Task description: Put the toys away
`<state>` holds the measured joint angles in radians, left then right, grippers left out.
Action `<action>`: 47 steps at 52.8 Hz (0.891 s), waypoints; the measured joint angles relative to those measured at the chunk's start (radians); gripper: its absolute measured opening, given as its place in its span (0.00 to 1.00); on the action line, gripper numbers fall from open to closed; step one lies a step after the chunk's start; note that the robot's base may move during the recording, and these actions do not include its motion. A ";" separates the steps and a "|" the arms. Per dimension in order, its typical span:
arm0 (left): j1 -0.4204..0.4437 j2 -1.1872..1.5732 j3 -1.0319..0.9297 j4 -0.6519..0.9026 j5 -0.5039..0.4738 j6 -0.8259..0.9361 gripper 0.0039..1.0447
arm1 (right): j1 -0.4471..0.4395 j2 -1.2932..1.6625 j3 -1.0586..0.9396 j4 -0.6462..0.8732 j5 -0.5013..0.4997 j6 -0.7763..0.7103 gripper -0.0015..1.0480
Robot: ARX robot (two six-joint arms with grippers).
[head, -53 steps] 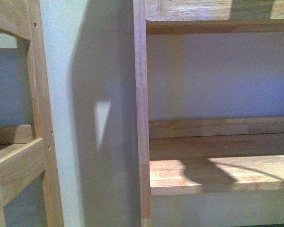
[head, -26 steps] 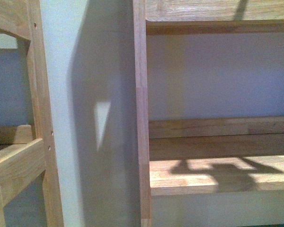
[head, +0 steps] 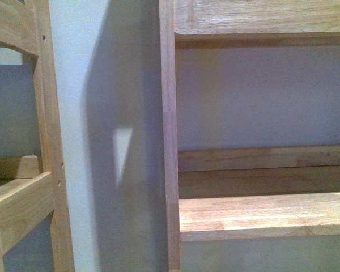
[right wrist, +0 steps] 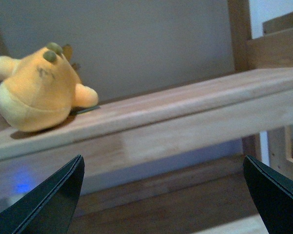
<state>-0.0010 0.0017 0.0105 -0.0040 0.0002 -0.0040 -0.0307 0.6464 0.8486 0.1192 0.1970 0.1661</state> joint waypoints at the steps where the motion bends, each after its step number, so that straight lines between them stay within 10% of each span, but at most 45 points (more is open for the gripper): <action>1: 0.000 0.000 0.000 0.000 0.000 0.000 0.94 | -0.005 -0.013 -0.011 -0.004 -0.003 0.002 0.94; 44: 0.000 0.000 0.000 0.000 0.000 0.000 0.94 | 0.009 -0.380 -0.496 -0.083 0.081 0.048 0.94; 47: 0.000 0.000 0.000 0.000 0.000 0.000 0.94 | 0.018 -0.384 -0.480 -0.174 -0.052 -0.007 0.85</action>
<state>-0.0010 0.0017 0.0105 -0.0040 0.0002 -0.0040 -0.0124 0.2623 0.3683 -0.0551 0.1452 0.1589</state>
